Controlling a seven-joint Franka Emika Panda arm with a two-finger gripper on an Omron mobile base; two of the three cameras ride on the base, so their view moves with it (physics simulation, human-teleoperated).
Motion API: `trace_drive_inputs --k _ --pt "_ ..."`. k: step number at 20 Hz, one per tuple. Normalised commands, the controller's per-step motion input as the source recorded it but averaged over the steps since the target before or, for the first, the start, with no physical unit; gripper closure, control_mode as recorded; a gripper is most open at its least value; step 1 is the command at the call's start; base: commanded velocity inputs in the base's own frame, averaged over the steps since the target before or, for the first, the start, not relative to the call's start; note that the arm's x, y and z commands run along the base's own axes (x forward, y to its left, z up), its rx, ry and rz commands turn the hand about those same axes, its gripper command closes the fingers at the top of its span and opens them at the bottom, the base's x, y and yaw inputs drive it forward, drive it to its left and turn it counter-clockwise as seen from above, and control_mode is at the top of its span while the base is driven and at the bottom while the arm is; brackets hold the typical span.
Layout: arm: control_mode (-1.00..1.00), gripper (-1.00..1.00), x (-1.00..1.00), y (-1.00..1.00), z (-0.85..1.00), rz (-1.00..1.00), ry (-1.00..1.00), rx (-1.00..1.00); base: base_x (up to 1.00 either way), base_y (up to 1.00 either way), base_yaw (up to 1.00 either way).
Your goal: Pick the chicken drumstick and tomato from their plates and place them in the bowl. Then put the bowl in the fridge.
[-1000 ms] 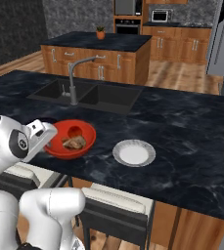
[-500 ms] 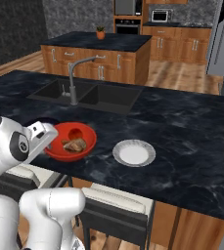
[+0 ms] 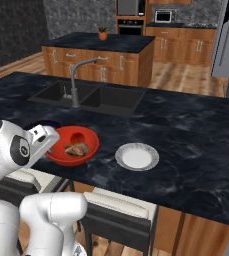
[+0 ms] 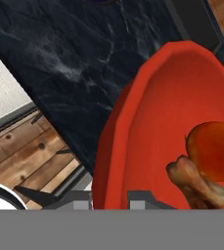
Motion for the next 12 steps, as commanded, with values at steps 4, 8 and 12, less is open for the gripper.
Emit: trace_drive_inputs --k 4,8,12 --pt "1.00 1.00 0.00 0.00 0.00 0.00 0.00 0.00 -0.26 0.01 0.03" --pt "1.00 1.00 0.00 0.00 0.00 0.00 0.00 0.00 -0.76 0.00 0.01" --pt "1.00 1.00 0.00 0.00 0.00 0.00 0.00 0.00 -0.26 0.55 0.09"
